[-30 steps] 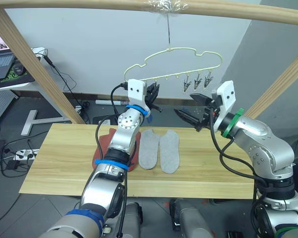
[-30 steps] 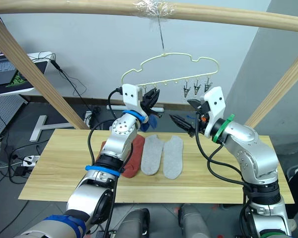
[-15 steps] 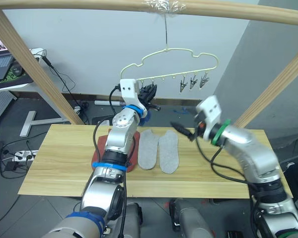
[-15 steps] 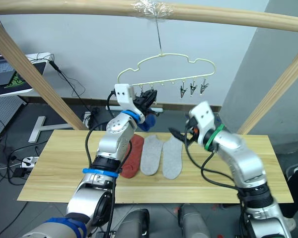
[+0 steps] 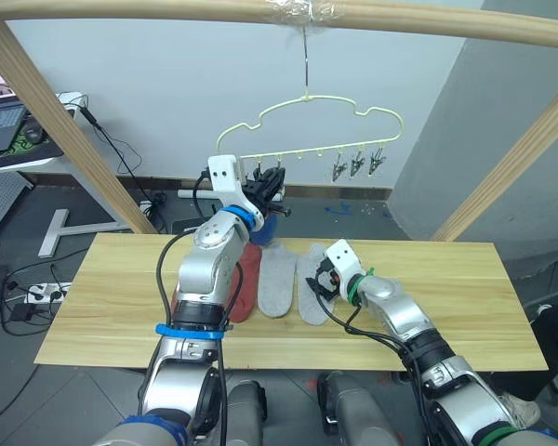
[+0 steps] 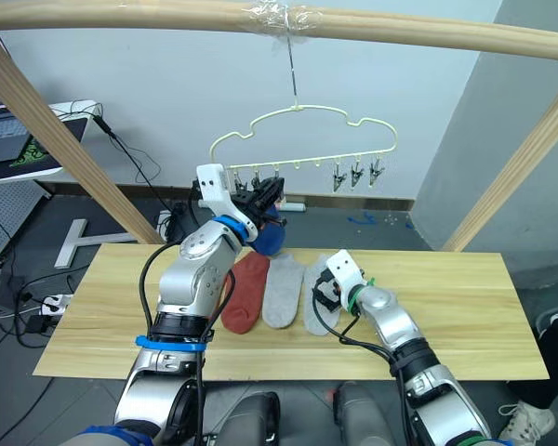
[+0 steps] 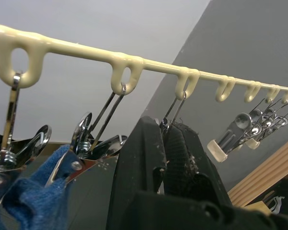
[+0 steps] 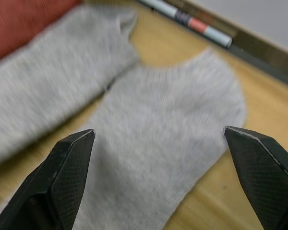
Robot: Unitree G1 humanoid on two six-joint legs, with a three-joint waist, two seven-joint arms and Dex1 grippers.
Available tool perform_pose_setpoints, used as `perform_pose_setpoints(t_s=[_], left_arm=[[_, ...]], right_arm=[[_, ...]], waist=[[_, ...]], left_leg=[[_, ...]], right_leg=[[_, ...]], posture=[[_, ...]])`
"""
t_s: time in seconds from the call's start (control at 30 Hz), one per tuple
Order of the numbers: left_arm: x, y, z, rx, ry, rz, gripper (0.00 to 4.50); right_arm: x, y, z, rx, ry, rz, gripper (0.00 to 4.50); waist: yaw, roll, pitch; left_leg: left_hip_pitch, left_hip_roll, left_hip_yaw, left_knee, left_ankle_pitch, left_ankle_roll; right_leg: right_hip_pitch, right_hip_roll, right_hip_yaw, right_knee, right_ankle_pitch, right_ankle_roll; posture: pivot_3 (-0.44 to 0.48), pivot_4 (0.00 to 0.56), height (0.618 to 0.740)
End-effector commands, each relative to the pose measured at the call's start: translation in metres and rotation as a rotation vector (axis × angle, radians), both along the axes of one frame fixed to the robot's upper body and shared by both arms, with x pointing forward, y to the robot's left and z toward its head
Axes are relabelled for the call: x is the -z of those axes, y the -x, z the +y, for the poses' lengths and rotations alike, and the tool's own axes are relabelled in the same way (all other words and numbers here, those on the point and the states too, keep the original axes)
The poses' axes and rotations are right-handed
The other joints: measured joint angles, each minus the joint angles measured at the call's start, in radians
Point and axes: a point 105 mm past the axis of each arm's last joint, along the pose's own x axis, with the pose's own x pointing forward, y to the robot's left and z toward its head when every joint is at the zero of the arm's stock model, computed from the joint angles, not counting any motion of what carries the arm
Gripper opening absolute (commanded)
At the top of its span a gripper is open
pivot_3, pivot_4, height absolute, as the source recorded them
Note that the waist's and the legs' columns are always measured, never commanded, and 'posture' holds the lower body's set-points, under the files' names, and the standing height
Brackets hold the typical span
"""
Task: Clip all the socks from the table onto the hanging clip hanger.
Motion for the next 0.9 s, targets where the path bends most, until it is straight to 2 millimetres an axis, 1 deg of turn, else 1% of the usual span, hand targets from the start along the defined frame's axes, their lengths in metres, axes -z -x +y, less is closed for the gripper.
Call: perform_pose_setpoints(t_s=[0.03, 0.1, 0.17, 0.23, 0.37, 0.43, 0.47, 0.57, 0.63, 0.67, 0.7, 0.77, 0.8, 0.9], left_arm=[[-0.002, 0.004, -0.001, 0.002, -0.002, -0.008, 0.06], [-0.002, 0.004, 0.001, 0.0, -0.006, -0.007, 0.06], [-0.003, 0.004, 0.003, -0.004, -0.012, -0.008, 0.06], [-0.002, 0.004, 0.004, -0.005, -0.015, -0.006, 0.06], [0.0, 0.006, 0.002, 0.004, -0.02, 0.001, 0.06], [0.001, 0.007, 0.001, 0.013, -0.013, 0.011, 0.06], [0.002, 0.008, 0.001, 0.016, -0.011, 0.014, 0.06], [0.003, 0.01, 0.0, 0.026, -0.008, 0.024, 0.06], [0.007, 0.013, 0.003, 0.052, 0.042, 0.069, 0.06], [0.01, 0.014, 0.005, 0.075, 0.106, 0.118, 0.06], [0.012, 0.015, 0.006, 0.092, 0.149, 0.151, 0.06], [0.017, 0.021, 0.007, 0.161, 0.276, 0.264, 0.06], [0.018, 0.024, 0.007, 0.181, 0.306, 0.293, 0.06], [0.014, 0.031, 0.008, 0.254, 0.366, 0.339, 0.06]], right_arm=[[0.007, -0.001, 0.002, -0.004, 0.012, -0.004, 4.32], [0.015, 0.002, 0.001, -0.013, 0.029, 0.015, 3.91], [0.024, 0.006, -0.006, -0.039, 0.079, 0.022, 3.28], [0.027, 0.009, -0.011, -0.065, 0.112, 0.012, 2.54], [0.027, 0.016, -0.024, -0.155, 0.198, -0.051, 1.12], [0.019, 0.019, -0.029, -0.226, 0.224, -0.111, 0.47], [0.016, 0.021, -0.031, -0.254, 0.239, -0.133, 0.05], [0.01, 0.025, -0.034, -0.3, 0.261, -0.169, 0.05], [-0.01, 0.033, -0.034, -0.386, 0.258, -0.233, 0.05], [-0.026, 0.038, -0.032, -0.448, 0.258, -0.303, 0.05], [-0.037, 0.042, -0.03, -0.487, 0.259, -0.349, 0.05], [-0.057, 0.051, -0.026, -0.602, 0.34, -0.5, 0.05], [-0.062, 0.054, -0.023, -0.646, 0.371, -0.547, 0.05], [-0.083, 0.053, -0.016, -0.645, 0.351, -0.625, 0.05]], waist=[[0.0, 0.0, 0.0], [0.0, 0.0, 0.0], [0.001, 0.0, 0.0], [0.004, 0.0, 0.0], [0.008, 0.0, 0.0], [0.014, 0.0, 0.0], [0.016, 0.0, 0.0], [0.019, 0.0, 0.0], [0.019, 0.0, 0.0], [0.019, 0.0, 0.0], [0.018, 0.0, 0.0], [0.01, 0.0, 0.0], [0.005, 0.0, 0.0], [-0.003, -0.001, -0.001]], left_leg=[[0.0, 0.0, 0.0, 0.0, 0.0, 0.0], [0.001, 0.0, 0.0, 0.0, 0.0, 0.0], [0.001, 0.0, 0.0, 0.0, 0.0, 0.0], [0.002, 0.0, 0.0, 0.0, 0.0, 0.0], [0.003, -0.001, 0.0, 0.0, 0.0, 0.0], [0.003, -0.001, 0.0, 0.0, 0.0, 0.0], [0.003, -0.001, 0.0, 0.0, 0.0, 0.0], [0.003, 0.0, 0.0, 0.0, 0.0, 0.0], [0.004, 0.0, 0.0, 0.0, 0.0, 0.0], [0.004, 0.0, 0.0, 0.0, 0.0, 0.0], [0.004, 0.0, 0.0, 0.0, 0.0, 0.0], [0.004, 0.0, 0.0, 0.0, 0.0, 0.0], [0.004, 0.0, 0.0, 0.0, 0.0, 0.0], [0.006, -0.001, 0.0, 0.0, 0.0, 0.0]], right_leg=[[0.0, 0.0, 0.0, 0.0, 0.0, 0.0], [0.0, 0.0, 0.0, 0.0, 0.0, 0.0], [0.001, 0.0, 0.0, 0.001, 0.0, 0.0], [0.002, 0.0, 0.0, 0.002, 0.0, 0.0], [0.003, 0.0, 0.0, 0.001, 0.0, 0.0], [0.003, 0.0, 0.0, 0.001, 0.0, 0.0], [0.003, 0.0, 0.0, 0.001, 0.0, 0.0], [0.003, 0.0, 0.0, 0.0, 0.0, 0.0], [0.003, 0.0, 0.001, 0.001, 0.0, 0.0], [0.003, 0.0, 0.001, 0.001, 0.0, 0.0], [0.003, 0.0, 0.0, 0.001, 0.0, 0.0], [0.003, 0.001, 0.001, 0.001, 0.0, 0.0], [0.003, 0.001, 0.001, 0.001, 0.0, 0.0], [0.004, 0.002, 0.001, 0.001, 0.0, 0.0]], posture=[[0.003, 0.238, 0.74], [0.003, 0.238, 0.74], [0.01, 0.237, 0.74], [0.01, 0.237, 0.74], [0.009, 0.232, 0.74], [0.004, 0.23, 0.74], [0.004, 0.23, 0.74], [0.004, 0.23, 0.74], [-0.011, 0.227, 0.74], [-0.017, 0.225, 0.74], [-0.017, 0.225, 0.74], [-0.029, 0.221, 0.74], [-0.029, 0.221, 0.74], [-0.036, 0.217, 0.74]])
